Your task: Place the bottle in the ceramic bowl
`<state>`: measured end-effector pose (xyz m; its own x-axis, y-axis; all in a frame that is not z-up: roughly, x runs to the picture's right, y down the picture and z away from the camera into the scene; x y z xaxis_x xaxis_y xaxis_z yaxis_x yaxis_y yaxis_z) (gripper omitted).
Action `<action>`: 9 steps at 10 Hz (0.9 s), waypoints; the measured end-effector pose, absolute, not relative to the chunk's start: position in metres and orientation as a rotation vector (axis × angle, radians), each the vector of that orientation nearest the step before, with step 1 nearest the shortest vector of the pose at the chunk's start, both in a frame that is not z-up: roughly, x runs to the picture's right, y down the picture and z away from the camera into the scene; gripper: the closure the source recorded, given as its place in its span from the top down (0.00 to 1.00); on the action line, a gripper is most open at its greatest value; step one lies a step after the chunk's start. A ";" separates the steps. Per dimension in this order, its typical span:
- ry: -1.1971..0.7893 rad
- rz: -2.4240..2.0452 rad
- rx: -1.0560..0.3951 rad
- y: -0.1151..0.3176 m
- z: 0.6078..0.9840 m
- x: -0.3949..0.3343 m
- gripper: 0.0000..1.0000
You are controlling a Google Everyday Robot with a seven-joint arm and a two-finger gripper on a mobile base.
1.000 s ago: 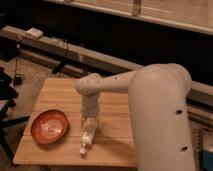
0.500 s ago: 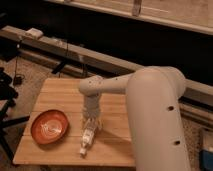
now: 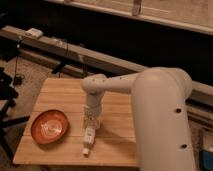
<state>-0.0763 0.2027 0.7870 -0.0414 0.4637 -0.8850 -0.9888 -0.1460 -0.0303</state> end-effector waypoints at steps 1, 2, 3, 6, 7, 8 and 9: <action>0.760 1.508 -0.936 0.195 0.780 -0.079 0.00; 0.741 1.495 -0.929 0.184 0.770 -0.083 0.00; 0.715 1.469 -0.923 0.170 0.758 -0.090 0.00; 0.612 1.283 -0.934 0.119 0.727 -0.142 0.00; 0.589 1.225 -0.942 0.111 0.724 -0.160 0.00; 0.566 1.154 -0.955 0.102 0.722 -0.181 0.00; 0.550 1.103 -0.966 0.095 0.721 -0.197 0.00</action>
<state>-0.1973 0.0948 0.7213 0.3837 0.4884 -0.7837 -0.9199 0.1280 -0.3706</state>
